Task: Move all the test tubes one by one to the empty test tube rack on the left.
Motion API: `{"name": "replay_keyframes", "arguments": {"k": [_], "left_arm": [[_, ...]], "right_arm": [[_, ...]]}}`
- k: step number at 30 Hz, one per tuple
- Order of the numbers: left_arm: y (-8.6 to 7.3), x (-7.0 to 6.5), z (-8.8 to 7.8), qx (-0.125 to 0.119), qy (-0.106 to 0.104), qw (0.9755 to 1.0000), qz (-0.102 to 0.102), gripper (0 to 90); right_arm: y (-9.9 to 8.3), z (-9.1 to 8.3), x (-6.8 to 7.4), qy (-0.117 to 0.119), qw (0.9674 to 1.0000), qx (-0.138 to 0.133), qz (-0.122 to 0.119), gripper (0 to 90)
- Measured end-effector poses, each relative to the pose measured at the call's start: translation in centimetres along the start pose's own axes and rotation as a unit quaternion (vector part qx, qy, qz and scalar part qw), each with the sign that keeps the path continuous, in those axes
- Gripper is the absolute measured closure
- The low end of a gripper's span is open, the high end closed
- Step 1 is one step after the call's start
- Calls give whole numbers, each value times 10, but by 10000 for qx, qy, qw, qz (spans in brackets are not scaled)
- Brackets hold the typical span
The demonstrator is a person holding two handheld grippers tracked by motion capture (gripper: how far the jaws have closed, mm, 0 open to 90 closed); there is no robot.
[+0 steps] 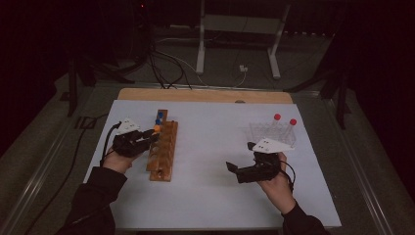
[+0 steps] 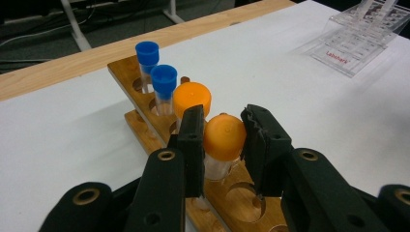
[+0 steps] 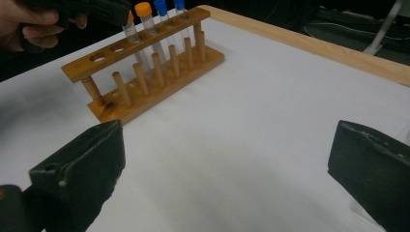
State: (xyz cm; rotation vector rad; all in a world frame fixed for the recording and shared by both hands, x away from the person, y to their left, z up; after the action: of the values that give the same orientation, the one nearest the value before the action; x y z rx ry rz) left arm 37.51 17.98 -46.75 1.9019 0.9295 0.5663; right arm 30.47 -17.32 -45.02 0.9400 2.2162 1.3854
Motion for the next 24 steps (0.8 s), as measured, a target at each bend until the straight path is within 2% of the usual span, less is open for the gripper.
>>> {"name": "replay_keyframes", "arguments": {"k": [7, 10, 12, 14, 17, 21, 24], "left_arm": [[0, 0, -1, 36, -23, 10000, 8, 697], [-1, -2, -4, -46, -142, 9999, 88, 574], [-1, -4, -8, -108, -253, 9996, 108, 433], [-1, -6, -13, -189, -277, 9993, 177, 329], [-2, -10, -20, -262, -408, 9987, 147, 169], [-7, -14, -28, -323, -593, 9976, 126, 59], [-12, -15, -33, -384, -712, 9966, 158, 24]], "right_arm": [[4, -3, 0, 14, 10000, -37, -13, 0], [6, -5, -3, 7, 10000, -75, -8, 0], [8, -8, -5, -16, 10000, -91, 0, 0], [10, -10, -8, -47, 9999, -133, 6, 0], [14, -16, -16, -107, 9997, -211, 48, 0], [17, -22, -31, -260, 9992, -287, 134, 0], [15, -27, -45, -447, 9983, -334, 161, 0]]}}
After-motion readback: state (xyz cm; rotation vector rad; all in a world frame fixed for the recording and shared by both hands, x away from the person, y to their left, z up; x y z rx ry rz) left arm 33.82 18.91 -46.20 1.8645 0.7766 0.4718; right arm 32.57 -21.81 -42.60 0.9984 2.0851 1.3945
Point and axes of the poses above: each handheld gripper's, and its own axes: z roughly forward along the jaws, y roughly out of its top, x roughly to its left, the point moved 4 cm from there along z, roughly forward along the jaws, and after that the axes turned 2 degrees about y, right-handed, at the moved point
